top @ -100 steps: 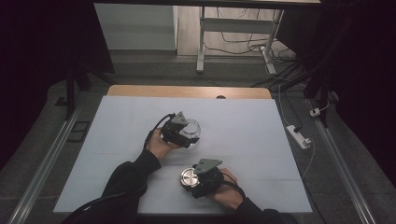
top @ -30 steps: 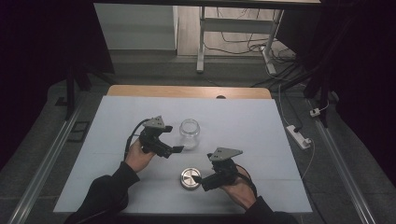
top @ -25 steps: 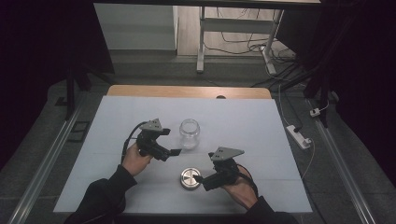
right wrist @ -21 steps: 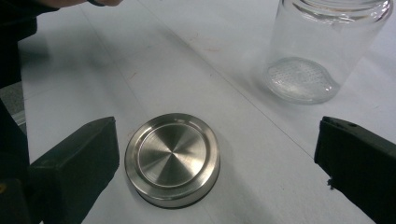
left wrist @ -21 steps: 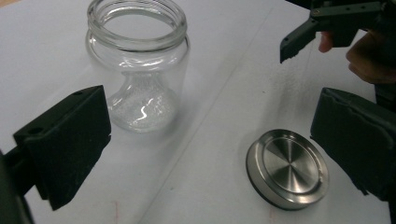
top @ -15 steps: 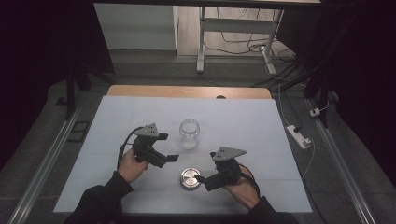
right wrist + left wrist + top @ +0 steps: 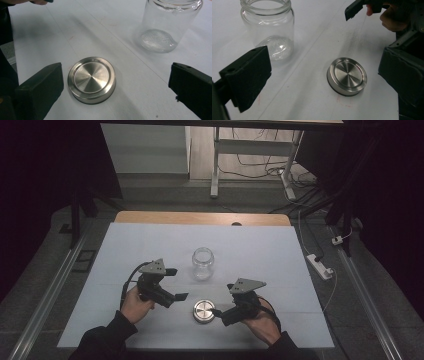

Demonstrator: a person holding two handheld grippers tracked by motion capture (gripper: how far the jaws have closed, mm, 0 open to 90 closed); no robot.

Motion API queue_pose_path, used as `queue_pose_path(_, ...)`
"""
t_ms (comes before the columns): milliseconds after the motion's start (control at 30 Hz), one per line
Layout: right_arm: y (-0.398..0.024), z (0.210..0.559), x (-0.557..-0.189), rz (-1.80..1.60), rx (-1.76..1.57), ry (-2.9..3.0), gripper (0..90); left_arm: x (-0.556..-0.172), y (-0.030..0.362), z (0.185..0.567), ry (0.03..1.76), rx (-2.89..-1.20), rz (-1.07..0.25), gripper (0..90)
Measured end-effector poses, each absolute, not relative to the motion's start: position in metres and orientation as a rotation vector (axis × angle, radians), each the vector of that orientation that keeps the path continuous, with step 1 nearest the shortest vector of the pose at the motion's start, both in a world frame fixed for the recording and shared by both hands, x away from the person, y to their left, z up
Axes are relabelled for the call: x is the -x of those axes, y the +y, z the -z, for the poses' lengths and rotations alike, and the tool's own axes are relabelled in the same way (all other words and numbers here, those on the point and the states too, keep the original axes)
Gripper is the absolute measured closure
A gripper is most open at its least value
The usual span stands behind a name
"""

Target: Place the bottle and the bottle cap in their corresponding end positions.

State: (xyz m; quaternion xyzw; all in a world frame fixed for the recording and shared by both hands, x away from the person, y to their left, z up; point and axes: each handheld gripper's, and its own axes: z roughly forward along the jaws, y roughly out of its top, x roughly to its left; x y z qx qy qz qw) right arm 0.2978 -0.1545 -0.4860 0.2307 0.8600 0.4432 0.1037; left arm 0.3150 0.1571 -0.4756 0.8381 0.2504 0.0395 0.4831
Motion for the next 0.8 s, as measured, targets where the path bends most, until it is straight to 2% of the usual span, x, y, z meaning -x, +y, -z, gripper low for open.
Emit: queue_pose_path(800,-0.175,0.481,-0.289,-1.290,-0.723,2.509,0.0,-0.278,0.187,0.478,0.693,-2.041,-0.147,0.0)
